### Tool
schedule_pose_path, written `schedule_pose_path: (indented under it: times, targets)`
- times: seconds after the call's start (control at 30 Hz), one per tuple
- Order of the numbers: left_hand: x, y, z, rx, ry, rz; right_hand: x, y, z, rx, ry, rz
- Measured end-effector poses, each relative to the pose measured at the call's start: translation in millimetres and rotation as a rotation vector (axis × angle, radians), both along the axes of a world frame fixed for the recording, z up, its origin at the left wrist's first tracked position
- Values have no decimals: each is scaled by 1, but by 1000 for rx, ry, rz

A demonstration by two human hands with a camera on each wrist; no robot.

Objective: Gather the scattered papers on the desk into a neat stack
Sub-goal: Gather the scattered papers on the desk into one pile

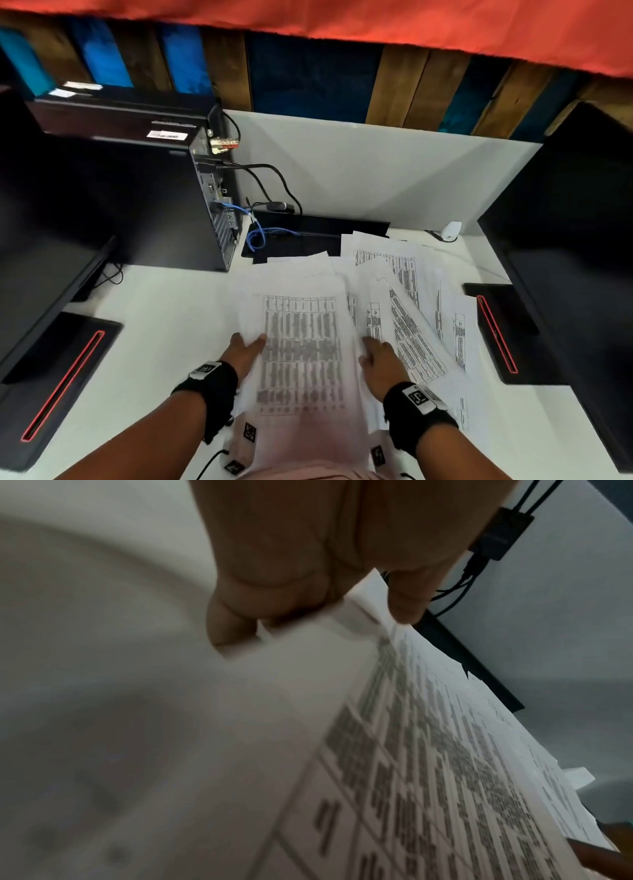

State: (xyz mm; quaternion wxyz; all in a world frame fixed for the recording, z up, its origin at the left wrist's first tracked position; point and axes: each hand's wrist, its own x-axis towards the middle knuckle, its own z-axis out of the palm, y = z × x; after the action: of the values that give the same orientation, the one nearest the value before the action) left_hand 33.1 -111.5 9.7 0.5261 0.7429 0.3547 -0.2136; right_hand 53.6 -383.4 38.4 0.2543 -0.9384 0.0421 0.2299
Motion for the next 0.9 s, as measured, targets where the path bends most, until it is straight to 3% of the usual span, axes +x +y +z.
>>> schedule_pose_path:
  times: [0.1, 0.2, 0.33, 0.53, 0.6, 0.67, 0.77, 0.9]
  targets:
    - [-1, -1, -2, 50, -29, -51, 8, 0, -5, 49, -68, -100]
    - [-3, 1, -3, 51, -46, -77, 22, 1, -15, 136, 46, -180]
    - [-5, 5, -4, -42, -144, -42, 33, 8, -7, 210, 133, -98]
    - [-4, 3, -7, -51, -137, -45, 32, 1, -4, -57, 169, 162]
    - [-4, 2, -8, -25, -112, -41, 39, -12, -2, -138, -3, 103]
    - [-4, 3, -11, -7, -106, -49, 50, -35, 5, -276, -169, -91]
    - [-4, 7, -13, 17, -88, -60, 58, -74, 7, -264, -86, -324]
    - [-1, 8, -14, 96, 8, -106, 55, -98, -6, -65, 34, -300]
